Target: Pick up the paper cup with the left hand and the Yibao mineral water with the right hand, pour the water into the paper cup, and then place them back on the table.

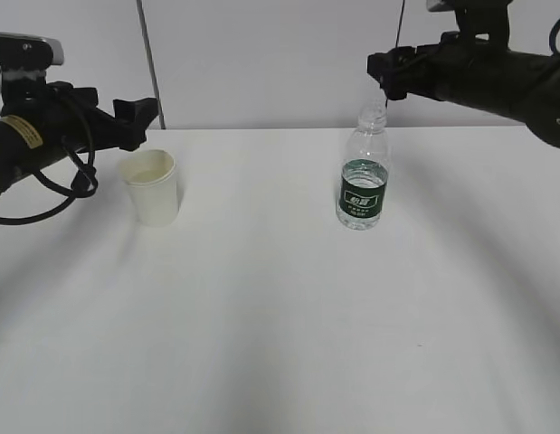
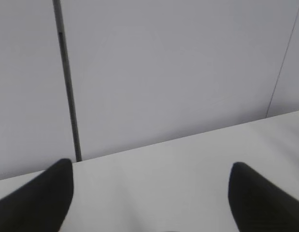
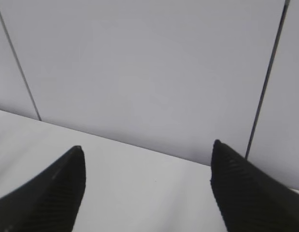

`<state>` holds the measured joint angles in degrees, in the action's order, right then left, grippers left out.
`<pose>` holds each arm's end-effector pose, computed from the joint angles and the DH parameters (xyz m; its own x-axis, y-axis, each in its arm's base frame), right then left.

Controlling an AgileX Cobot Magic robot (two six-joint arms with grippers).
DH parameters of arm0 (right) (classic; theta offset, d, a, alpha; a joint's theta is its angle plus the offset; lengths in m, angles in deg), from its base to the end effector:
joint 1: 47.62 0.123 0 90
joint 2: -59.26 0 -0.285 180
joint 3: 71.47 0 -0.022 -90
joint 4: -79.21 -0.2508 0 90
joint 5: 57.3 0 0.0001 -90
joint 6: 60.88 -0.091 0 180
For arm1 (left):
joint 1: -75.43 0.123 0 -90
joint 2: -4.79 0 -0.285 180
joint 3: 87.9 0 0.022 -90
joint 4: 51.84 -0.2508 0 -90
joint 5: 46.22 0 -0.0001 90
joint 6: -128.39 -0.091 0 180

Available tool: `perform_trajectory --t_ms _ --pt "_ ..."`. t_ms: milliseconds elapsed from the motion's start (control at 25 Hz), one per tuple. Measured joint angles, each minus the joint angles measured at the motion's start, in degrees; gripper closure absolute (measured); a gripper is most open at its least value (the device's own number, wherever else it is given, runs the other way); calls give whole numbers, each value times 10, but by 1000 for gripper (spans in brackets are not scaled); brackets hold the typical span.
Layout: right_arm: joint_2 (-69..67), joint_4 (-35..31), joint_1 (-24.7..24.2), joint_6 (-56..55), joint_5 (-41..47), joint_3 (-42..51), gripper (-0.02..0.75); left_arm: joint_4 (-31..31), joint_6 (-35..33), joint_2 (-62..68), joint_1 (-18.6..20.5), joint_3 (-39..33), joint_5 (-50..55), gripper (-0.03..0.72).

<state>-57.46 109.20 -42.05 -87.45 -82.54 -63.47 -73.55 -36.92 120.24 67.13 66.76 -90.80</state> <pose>0.4297 0.0613 0.2335 -0.2103 -0.0376 -0.9769 -0.3056 0.9517 0.0292 0.3776 -0.0789 0.1871 -0.1352 0.0392 -0.9900 0.3964 0.9179 -0.0178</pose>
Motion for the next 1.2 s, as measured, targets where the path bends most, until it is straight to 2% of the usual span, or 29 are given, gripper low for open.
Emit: perform_trajectory --t_ms 80,200,520,880,1200 --pt "1 0 0 0 0 -2 142 8 0 -14 0 0 20 97" --pt "13 0 0 -9 88 -47 143 18 7 -35 0 0 56 97" --pt "20 -2 0 -10 223 -113 145 23 39 -93 0 27 181 111" --pt "20 -2 0 -11 265 -175 146 23 43 -106 0 95 252 172" --pt "20 4 0 -13 341 -225 146 41 43 -106 0 172 437 178"
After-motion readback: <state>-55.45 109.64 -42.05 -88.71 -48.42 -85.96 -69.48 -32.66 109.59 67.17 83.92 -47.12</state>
